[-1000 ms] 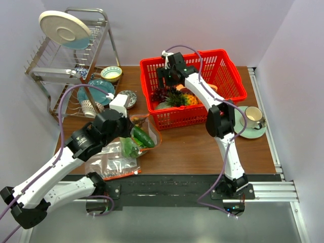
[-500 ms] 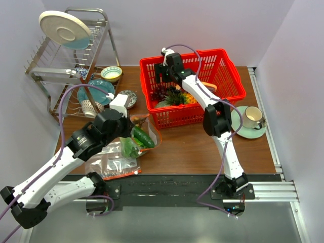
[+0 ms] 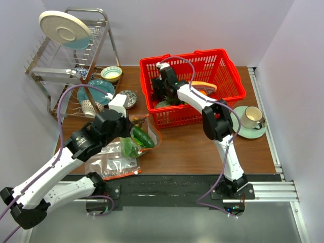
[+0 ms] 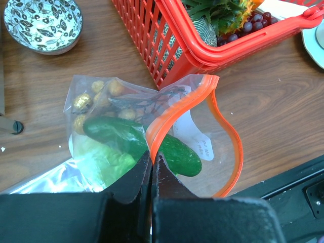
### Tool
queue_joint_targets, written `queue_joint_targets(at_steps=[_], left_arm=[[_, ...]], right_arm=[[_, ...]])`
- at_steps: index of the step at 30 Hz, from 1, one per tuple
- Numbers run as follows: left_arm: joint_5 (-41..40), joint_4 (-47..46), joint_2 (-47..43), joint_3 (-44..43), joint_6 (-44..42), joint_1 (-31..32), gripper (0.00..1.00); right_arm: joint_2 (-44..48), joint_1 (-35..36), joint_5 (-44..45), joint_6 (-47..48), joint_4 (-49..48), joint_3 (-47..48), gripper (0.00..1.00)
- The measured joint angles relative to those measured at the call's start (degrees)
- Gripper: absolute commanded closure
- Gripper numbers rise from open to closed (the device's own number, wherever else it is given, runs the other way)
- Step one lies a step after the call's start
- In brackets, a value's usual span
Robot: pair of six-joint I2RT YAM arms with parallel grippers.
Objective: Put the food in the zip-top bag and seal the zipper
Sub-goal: Pick up the fake fruit from the bin.
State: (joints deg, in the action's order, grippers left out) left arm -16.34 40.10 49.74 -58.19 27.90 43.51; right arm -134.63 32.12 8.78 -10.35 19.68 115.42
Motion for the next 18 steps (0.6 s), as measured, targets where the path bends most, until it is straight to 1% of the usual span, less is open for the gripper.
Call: queue_joint_targets(at_steps=[2, 8, 11, 14, 17, 18], left_arm=[[0.0, 0.11, -0.28, 0.07, 0.04, 0.0, 1.0], [-0.28, 0.46, -2.19, 0.94, 0.46, 0.0, 1.0], [-0.39, 0.55, -2.54, 0.94, 0.59, 0.0, 1.0], [-0.42, 0.79, -2.56, 0.94, 0.61, 0.0, 1.0], [-0.57, 0.85, -2.56, 0.94, 0.61, 0.0, 1.0], [-0.66, 0.9, -2.56, 0.94, 0.61, 0.0, 1.0]], right_arm=[[0.0, 0.55, 0.87, 0.57, -0.17, -1.22, 0.17], [-0.17, 0.48, 1.22, 1.22, 0.15, -0.04, 0.18], [-1.22, 0.5, 1.9, 1.55, 0.04, 1.55, 0.17], [-4.33, 0.5, 2.19, 1.86, -0.13, 4.92, 0.18], [-7.17, 0.57, 2.27, 2.05, -1.11, 7.43, 0.23], [-7.63, 0.55, 2.23, 2.01, -1.31, 8.15, 0.31]])
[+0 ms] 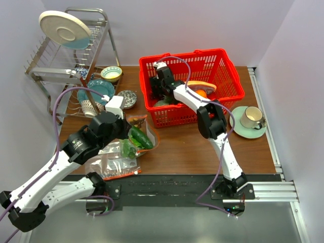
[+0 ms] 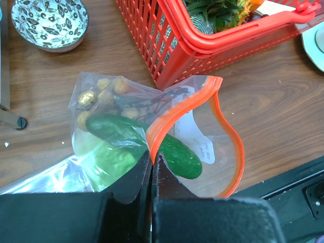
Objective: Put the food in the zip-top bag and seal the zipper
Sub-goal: Pick up the fake fruit from the bin, then place the fake fruit in the bin.
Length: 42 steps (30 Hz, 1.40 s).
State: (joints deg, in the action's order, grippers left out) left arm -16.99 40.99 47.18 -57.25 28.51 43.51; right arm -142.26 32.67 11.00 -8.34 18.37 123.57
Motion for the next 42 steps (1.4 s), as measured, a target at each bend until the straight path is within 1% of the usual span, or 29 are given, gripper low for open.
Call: queue_joint_targets(at_steps=[1, 2, 3, 5, 6, 8, 9, 11, 12, 18, 31, 42], left_arm=[[-0.09, 0.02, 0.0, 0.0, 0.0, 0.0, 1.0], [-0.2, 0.02, 0.0, 0.0, 0.0, 0.0, 1.0], [-0.28, 0.04, 0.0, 0.0, 0.0, 0.0, 1.0], [-0.39, 0.09, 0.0, 0.0, 0.0, 0.0, 1.0], [-0.42, 0.09, 0.02, 0.0, 0.0, 0.0, 1.0], [-0.46, 0.13, 0.07, 0.0, 0.0, 0.0, 1.0], [-0.5, 0.17, 0.11, 0.0, 0.0, 0.0, 1.0], [-0.66, 0.17, 0.24, 0.0, 0.0, 0.0, 1.0], [-0.72, 0.17, 0.35, 0.0, 0.0, 0.0, 1.0], [-0.83, -0.11, 0.66, 0.0, 0.02, 0.0, 1.0], [-0.85, -0.72, 0.85, 0.2, -0.02, 0.0, 1.0], [-1.18, -1.68, 1.88, 0.22, -0.7, 0.0, 1.0]], right_arm=[[-0.31, 0.0, -0.13, 0.02, -0.09, 0.42, 0.35], [-0.46, 0.0, -0.17, 0.07, -0.22, 0.57, 0.42], [-0.5, 0.0, -0.15, 0.04, -0.39, 0.57, 0.53], [0.04, 0.0, -0.09, -0.28, -2.16, -0.96, 0.56], [0.52, 0.0, 0.0, -0.35, -3.1, -1.95, 0.61], [3.04, -0.04, 0.0, -0.66, -6.05, -6.16, 0.65], [4.5, -0.09, 0.15, -0.61, -6.91, -8.24, 0.71], [7.04, -0.17, 0.37, -0.59, -7.78, -11.23, 0.72], [8.35, -0.17, 0.5, -0.59, -8.13, -12.59, 0.76], [17.31, -0.15, 1.6, 0.17, -8.48, -18.29, 0.79], [35.34, -0.09, 1.14, 1.99, -8.41, -19.39, 0.78], [53.4, -0.09, -2.08, 2.45, -5.64, -30.73, 0.78]])
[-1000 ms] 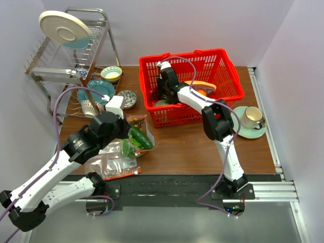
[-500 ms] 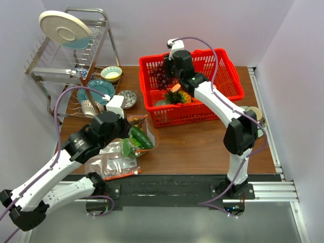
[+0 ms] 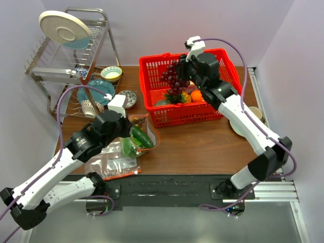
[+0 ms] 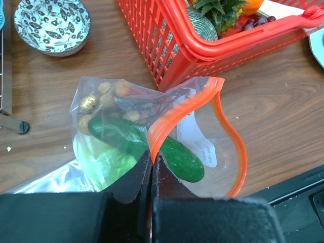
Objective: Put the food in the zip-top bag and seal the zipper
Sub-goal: Place the fake fruit in the bin.
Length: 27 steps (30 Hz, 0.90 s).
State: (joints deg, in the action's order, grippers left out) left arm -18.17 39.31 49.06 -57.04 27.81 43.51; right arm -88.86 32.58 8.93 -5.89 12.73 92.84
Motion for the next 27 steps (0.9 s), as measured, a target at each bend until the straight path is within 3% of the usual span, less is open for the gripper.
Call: queue_joint_targets(at_steps=[8, 14, 16, 21, 27], left_arm=[[0.85, -1.11, 0.68, 0.0, -0.04, 0.0, 1.0], [0.9, -1.07, 0.46, 0.07, -0.02, 0.0, 1.0], [0.87, -1.07, 0.37, 0.07, 0.0, 0.0, 1.0], [0.87, -1.05, 0.37, 0.07, 0.0, 0.0, 1.0], [0.83, -1.07, 0.48, 0.07, -0.02, 0.0, 1.0]], right_arm=[[4.79, 0.0, 0.63, -0.02, 0.11, -1.57, 0.79], [-0.59, 0.0, 1.84, -1.18, 1.81, -0.26, 0.78], [-3.89, 0.0, 2.93, -2.08, 3.02, 1.07, 0.85], [-12.48, 0.07, 8.92, -3.74, 8.55, 7.67, 0.89], [-11.69, 0.11, 18.4, -2.6, 10.36, 5.62, 0.88]])
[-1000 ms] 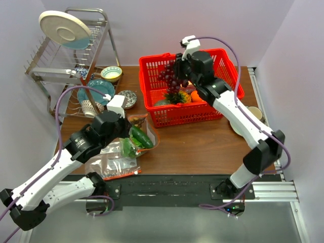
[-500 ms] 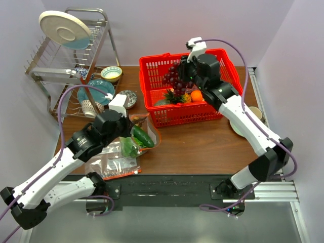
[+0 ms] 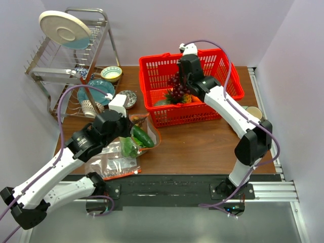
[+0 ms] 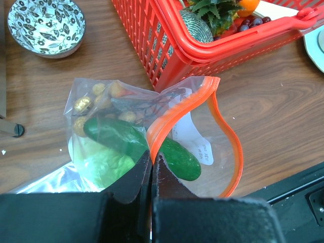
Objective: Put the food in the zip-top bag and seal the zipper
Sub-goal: Place the fake fruit in the bin.
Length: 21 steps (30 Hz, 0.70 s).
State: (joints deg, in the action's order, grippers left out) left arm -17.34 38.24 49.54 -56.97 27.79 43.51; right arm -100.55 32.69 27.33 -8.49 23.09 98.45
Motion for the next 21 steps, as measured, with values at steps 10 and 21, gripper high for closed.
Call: queue_joint_targets(at_steps=[10, 21], left_arm=[[0.24, -1.27, 1.73, 0.07, 0.0, 0.0, 1.0], [0.9, -1.49, 1.29, 0.33, 0.07, 0.0, 1.0]], right_arm=[[5.95, 2.67, 5.57, 3.21, 0.04, -2.73, 0.79], [-1.14, 5.73, -9.97, -3.76, 1.6, -2.34, 0.3]])
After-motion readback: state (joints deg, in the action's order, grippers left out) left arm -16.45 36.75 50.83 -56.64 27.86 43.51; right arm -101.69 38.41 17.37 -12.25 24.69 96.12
